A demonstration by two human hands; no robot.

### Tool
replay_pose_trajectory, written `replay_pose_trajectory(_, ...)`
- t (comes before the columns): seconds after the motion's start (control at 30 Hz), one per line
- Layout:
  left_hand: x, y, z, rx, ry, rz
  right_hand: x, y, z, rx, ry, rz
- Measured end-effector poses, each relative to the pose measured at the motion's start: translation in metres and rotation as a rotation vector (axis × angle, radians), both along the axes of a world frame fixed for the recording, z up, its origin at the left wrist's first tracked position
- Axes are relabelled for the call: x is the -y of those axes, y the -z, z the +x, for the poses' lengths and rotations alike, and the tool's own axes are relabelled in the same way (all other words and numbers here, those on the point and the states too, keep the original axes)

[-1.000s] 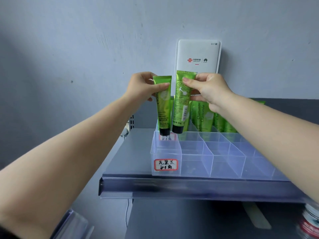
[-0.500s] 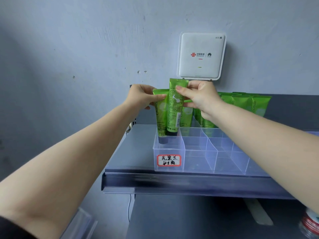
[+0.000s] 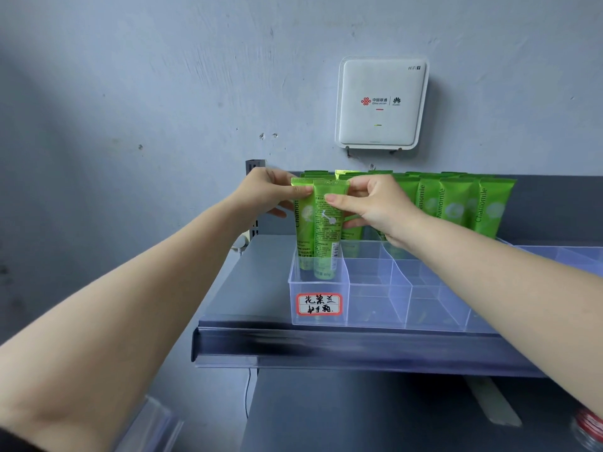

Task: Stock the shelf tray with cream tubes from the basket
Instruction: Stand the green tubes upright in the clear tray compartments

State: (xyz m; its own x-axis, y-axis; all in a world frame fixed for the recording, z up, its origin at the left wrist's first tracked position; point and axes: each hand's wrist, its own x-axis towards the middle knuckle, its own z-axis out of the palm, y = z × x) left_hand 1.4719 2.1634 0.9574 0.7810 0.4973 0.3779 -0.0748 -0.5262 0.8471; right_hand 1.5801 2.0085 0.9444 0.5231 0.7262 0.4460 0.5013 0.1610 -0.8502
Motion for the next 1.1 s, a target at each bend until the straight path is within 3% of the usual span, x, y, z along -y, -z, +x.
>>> replay_pose_trajectory(0.33, 0.004, -0.016, -0.013, 0.004, -0.084, 0.036, 0.003, -0.003, -0.005, 0.11, 0.027, -0.057)
replay_pose_trajectory(0.5, 0.015, -0.049, -0.024, 0.038, -0.208, 0.214, 0.014, -0.014, 0.002, 0.164, 0.143, -0.006)
replay_pose_trajectory(0.7, 0.057, -0.061, -0.011, -0.036, -0.345, 0.742, 0.052, -0.023, 0.015, 0.624, 0.447, -0.167)
replay_pose_trajectory(0.83, 0.101, -0.059, 0.015, -0.112, -0.355, 0.981, 0.095, -0.029, 0.022, 1.005, 0.593, -0.35)
replay_pose_trajectory(0.97, 0.143, -0.054, 0.047, -0.213, -0.312, 1.144, 0.143, -0.037, 0.038, 1.151, 0.632, -0.482)
replay_pose_trajectory(1.1, 0.196, -0.047, 0.083, -0.227, -0.23, 1.222, 0.206, -0.041, 0.06, 1.172, 0.695, -0.635)
